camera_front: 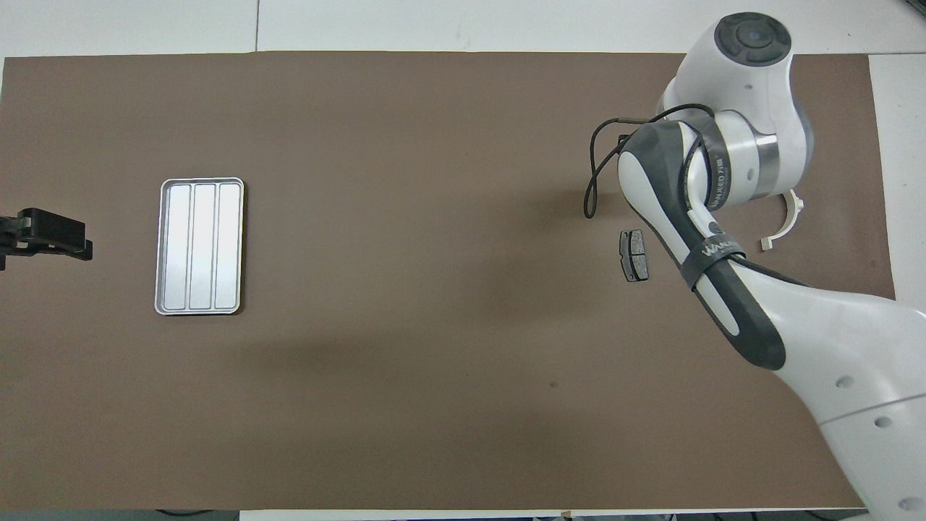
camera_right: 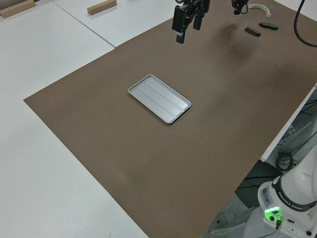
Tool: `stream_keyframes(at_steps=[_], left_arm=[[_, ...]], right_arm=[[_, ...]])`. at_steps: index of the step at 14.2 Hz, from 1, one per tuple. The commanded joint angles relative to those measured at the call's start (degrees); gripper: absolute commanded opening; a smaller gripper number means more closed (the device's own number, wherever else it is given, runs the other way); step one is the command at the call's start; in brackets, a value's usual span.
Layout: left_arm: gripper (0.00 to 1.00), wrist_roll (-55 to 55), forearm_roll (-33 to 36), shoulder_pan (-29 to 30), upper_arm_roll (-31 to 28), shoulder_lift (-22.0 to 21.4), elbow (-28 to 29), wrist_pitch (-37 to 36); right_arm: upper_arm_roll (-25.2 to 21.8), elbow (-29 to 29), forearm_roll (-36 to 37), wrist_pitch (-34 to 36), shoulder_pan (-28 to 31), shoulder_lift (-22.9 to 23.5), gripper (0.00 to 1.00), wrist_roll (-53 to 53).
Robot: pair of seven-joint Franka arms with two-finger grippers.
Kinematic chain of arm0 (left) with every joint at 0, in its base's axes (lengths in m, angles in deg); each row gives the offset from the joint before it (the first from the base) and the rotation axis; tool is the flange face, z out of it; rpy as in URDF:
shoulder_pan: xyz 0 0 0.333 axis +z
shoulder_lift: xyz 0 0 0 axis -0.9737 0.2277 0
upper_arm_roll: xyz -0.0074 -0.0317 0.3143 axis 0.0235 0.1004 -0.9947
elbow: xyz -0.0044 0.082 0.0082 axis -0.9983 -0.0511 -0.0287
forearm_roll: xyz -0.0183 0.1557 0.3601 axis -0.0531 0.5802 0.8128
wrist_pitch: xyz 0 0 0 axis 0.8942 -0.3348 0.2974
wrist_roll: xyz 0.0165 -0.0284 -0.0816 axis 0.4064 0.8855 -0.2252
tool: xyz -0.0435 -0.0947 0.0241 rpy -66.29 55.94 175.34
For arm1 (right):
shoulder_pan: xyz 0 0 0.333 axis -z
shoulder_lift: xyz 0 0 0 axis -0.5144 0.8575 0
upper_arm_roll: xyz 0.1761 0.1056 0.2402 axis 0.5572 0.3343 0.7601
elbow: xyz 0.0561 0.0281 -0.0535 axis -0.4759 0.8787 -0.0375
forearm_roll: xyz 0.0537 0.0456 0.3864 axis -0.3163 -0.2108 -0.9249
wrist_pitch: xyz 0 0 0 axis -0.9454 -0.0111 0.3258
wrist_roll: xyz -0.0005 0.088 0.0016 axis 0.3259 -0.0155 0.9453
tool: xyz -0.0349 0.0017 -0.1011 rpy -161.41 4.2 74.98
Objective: Pick bearing gear from pile to tray
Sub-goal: 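Carry the disc with the right gripper toward the table center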
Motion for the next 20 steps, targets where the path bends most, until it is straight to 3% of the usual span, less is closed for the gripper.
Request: stream_keyframes(at_steps=[1,4,10,13,20], left_arm=[[1.00,-0.48,-0.18,-0.05,-0.01,-0.80,0.97,-0.45],[1.00,-0.48,-0.18,-0.05,-0.01,-0.80,0.97,-0.45],[1.00,-0.48,-0.18,-0.05,-0.01,-0.80,0.97,-0.45],[1.00,-0.48,-0.18,-0.05,-0.01,-0.80,0.97,-0.45],[1.00,-0.48,-0.18,-0.05,-0.01,-0.80,0.97,-0.45]], right_arm=[[2.71,-3.44,-0.57,9.95,-1.86,-5.55,0.00,0.26],[4.74,-8.46,-5.58,14.46,-5.36,-6.09,0.00,-14.72],[5.01,-5.58,-6.12,3.07,-17.50,-3.38,0.00,-44.80],[5.01,0.40,-5.41,-4.24,-19.89,-2.67,0.00,-47.91],[4.92,1.37,0.04,-14.69,-24.90,7.44,0.00,-53.28]])
